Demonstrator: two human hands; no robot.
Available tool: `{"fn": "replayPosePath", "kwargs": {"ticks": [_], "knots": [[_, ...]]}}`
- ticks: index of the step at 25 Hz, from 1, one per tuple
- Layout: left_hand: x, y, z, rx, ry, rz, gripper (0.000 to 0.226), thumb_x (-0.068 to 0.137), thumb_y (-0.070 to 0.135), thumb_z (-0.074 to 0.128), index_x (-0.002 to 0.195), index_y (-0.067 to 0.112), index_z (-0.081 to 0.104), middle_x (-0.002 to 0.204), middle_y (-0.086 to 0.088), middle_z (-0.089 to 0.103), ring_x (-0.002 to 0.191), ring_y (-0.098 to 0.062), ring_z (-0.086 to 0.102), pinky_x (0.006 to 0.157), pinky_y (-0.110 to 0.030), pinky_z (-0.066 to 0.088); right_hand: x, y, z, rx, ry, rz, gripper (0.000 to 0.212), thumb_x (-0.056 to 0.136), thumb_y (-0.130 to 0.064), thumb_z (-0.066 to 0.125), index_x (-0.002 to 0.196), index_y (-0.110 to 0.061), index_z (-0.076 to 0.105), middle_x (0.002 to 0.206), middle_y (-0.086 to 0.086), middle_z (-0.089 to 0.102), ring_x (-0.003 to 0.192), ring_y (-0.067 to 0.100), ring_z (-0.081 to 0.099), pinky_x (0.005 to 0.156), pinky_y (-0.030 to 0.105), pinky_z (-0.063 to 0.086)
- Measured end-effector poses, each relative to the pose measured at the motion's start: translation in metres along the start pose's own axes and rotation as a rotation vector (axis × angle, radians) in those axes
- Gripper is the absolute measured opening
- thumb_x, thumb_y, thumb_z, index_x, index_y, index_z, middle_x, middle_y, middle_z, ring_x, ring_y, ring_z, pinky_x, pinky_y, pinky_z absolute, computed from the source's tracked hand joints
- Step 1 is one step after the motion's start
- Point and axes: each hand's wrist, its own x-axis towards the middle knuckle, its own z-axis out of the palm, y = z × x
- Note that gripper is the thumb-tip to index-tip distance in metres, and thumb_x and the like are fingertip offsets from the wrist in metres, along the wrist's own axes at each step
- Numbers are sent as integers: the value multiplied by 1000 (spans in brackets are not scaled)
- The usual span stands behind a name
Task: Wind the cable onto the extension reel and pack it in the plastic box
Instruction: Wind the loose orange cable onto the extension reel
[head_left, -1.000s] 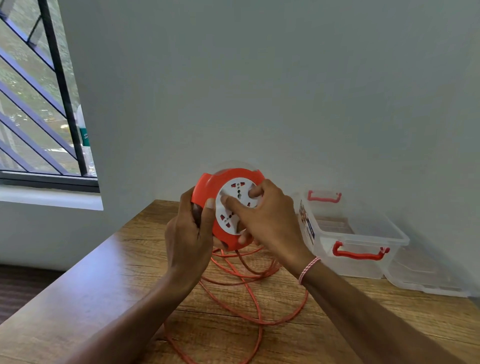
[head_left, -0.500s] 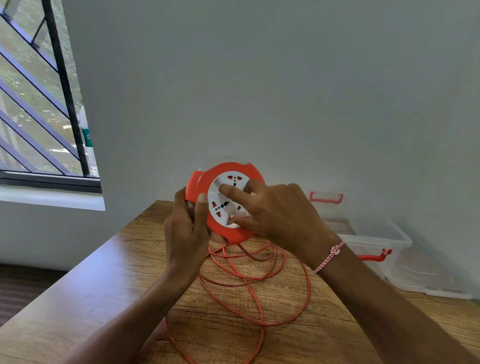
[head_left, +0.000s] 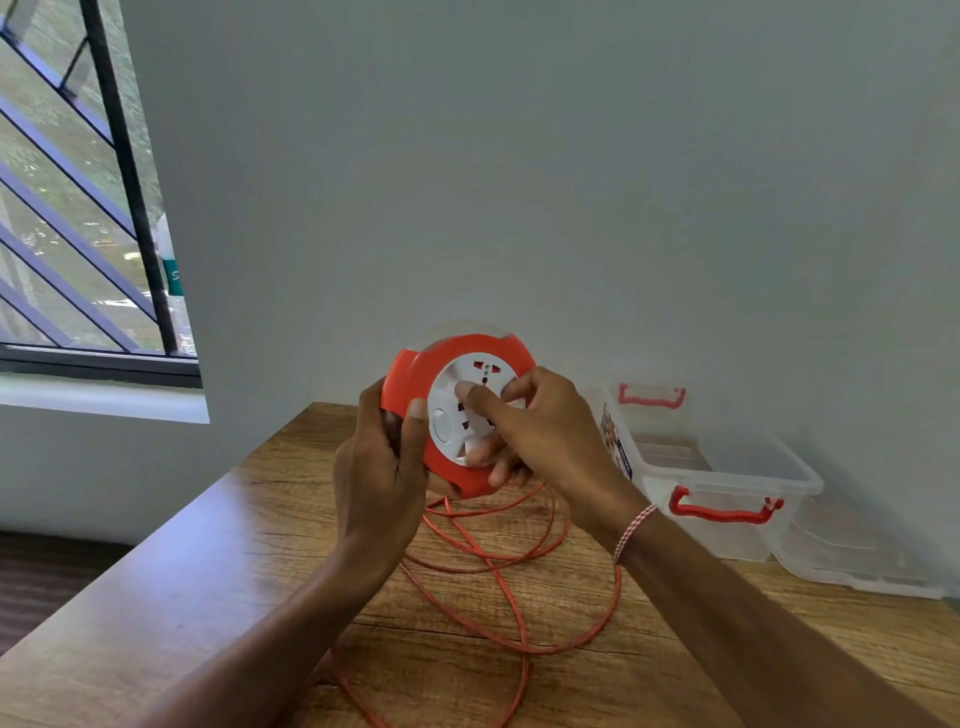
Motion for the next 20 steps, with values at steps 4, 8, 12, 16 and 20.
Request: {"fn": "replayPosePath", "kwargs": {"ticks": [4, 8, 12, 16, 20], "knots": [[6, -1, -3, -13, 31, -43, 42, 100, 73, 33, 122, 39, 47, 88, 15, 66, 68, -10, 70, 52, -34, 61, 13, -4, -28, -1024, 183, -842, 55, 86, -61, 70, 124, -25, 58, 95, -4, 75, 63, 21, 72, 55, 27, 50], [6, 2, -4, -39, 26, -75, 32, 99, 74, 35, 122, 53, 42, 92, 25, 68, 75, -6, 73, 57, -32, 65, 9, 1, -21, -1274, 39, -1019, 62, 94, -55, 64, 148, -29, 49, 112, 5, 76, 64, 24, 73, 53, 26, 49], [4, 5, -3, -26, 15, -44, 32, 100, 73, 35, 122, 51, 44, 86, 16, 67, 66, -12, 71, 53, -39, 62, 4, 12, -9, -1187, 175, -959, 64, 91, -61, 64, 143, -25, 55, 88, 5, 79, 58, 22, 70, 53, 25, 47], [-1, 3, -1, 3, -8, 18, 47, 103, 68, 36, 133, 33, 48, 84, 13, 67, 65, -10, 71, 51, -35, 61, -7, 7, 9, -537, 257, -438, 60, 83, -71, 64, 118, -24, 55, 80, -7, 72, 50, 11, 67, 42, 18, 48], [1, -1, 0, 2, 27, -3, 37, 104, 62, 40, 131, 37, 47, 81, 12, 68, 68, -12, 73, 52, -43, 62, -7, -1, 9, 115, 57, 24, 52, 88, -60, 69, 116, -18, 55, 69, -2, 78, 43, 14, 67, 39, 24, 51]]}}
